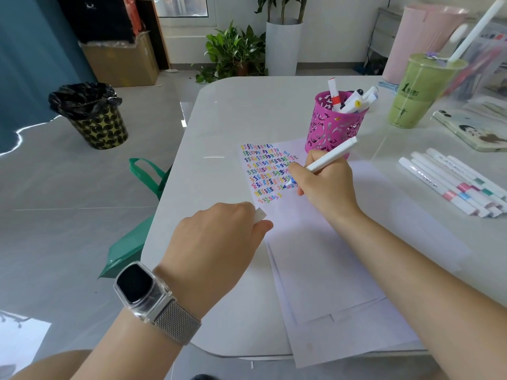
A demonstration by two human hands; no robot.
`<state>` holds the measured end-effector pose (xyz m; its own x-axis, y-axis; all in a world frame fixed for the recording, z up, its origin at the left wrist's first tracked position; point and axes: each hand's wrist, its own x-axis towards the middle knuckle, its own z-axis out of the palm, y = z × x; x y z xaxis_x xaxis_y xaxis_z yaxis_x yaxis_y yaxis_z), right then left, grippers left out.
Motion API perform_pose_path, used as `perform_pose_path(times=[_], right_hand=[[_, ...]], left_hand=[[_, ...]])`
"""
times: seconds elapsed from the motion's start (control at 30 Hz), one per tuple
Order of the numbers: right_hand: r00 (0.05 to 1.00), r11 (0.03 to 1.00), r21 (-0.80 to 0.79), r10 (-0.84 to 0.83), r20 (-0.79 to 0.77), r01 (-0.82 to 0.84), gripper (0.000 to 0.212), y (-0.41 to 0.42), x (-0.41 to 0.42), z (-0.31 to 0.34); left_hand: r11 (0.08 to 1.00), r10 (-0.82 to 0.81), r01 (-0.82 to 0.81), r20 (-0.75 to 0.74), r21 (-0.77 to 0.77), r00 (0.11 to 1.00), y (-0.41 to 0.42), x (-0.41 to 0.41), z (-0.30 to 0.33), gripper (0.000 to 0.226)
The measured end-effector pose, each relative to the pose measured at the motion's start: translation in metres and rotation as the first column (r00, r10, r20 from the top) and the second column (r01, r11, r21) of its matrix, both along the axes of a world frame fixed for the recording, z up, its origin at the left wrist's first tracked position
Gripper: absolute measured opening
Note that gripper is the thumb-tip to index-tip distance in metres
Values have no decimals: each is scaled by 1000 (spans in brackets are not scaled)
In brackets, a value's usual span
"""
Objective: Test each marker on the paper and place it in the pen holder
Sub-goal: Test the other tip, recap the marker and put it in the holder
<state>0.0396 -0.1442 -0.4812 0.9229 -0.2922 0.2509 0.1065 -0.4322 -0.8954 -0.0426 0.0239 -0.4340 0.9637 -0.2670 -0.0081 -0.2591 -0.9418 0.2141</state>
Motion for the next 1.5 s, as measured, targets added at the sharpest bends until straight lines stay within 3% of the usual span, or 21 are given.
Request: perform_pose_path(times=[0.27, 0.63, 0.93, 1.17, 1.33, 1.5], right_hand=[[996, 994, -58, 87, -19, -88, 27, 3, -5, 4], [998, 986, -153, 67, -12, -68, 28, -1, 2, -4], [997, 984, -163, 75, -10, -76, 36, 0, 1, -2], [997, 989, -129, 74, -19, -76, 31, 0, 3, -3], [997, 993, 94, -74, 26, 71, 30, -1, 0, 8], [991, 910, 407, -119, 67, 82, 33, -3, -10, 39]], left_hand=[[1000, 3, -2, 15, -17, 1000, -1, 0, -1, 42], [1000, -3, 4, 39, -29, 999, -1, -1, -1, 42], [999, 6, -4, 50, -47, 999, 0, 0, -1, 42], [999, -7, 10, 67, -47, 998, 1, 0, -2, 42], [999, -5, 8, 65, -44, 998, 2, 1, -1, 42], [998, -4, 8, 54, -70, 999, 0, 1, -2, 41]])
